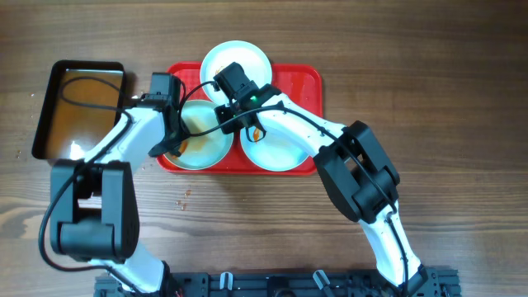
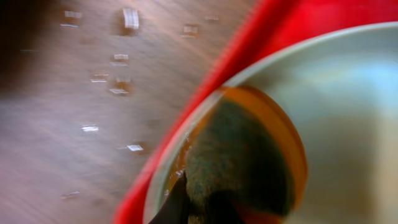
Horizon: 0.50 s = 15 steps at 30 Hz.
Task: Clean dirty plates on tray and stack at the side
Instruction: 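Scrub the left plate with the sponge in the left gripper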
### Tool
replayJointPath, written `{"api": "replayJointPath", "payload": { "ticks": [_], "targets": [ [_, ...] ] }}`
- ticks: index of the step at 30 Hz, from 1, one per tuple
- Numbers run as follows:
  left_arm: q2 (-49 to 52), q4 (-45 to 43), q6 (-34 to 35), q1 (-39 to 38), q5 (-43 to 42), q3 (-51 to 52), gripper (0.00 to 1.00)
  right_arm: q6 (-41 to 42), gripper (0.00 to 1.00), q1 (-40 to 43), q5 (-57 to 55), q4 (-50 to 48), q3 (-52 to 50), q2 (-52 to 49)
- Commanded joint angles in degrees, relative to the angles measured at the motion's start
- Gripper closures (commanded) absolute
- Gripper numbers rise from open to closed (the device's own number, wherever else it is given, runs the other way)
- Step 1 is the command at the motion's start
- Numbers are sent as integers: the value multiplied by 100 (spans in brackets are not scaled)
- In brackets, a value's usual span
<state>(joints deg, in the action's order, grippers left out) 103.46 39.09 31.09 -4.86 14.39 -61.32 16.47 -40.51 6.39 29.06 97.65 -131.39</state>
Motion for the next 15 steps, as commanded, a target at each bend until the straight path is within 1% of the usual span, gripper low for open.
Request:
{"api": "replayJointPath", "payload": {
  "ticks": [1, 2, 3, 5, 7, 9, 11, 13, 15],
  "targets": [
    [-697, 59, -85, 46, 960, 92, 96, 7, 96, 20, -153, 72, 2, -286],
    [-874, 33, -85, 46, 890, 92, 96, 4, 96, 20, -153, 81, 2, -286],
    [-1106, -7, -83, 46, 588, 92, 96, 4, 96, 20, -153, 79, 2, -286],
    [-1193, -118, -81, 46, -278, 92, 96, 7, 96, 20, -151, 74, 2, -286],
    [-1078, -378, -59, 46, -1322, 140, 96, 9, 96, 20, -153, 72, 2, -286],
    [-859, -579, -13, 46, -1978, 146, 96, 9, 96, 20, -151, 72, 2, -286],
    [-490, -686, 256, 46, -2483, 146, 96, 7, 96, 20, -153, 68, 2, -286],
    [-173, -726, 262, 44, -2949, 146, 96, 7, 96, 20, -153, 55, 2, -286],
    [122, -728, 227, -9, -3062, 149, 96, 9, 96, 20, -153, 55, 2, -286]
  ]
}}
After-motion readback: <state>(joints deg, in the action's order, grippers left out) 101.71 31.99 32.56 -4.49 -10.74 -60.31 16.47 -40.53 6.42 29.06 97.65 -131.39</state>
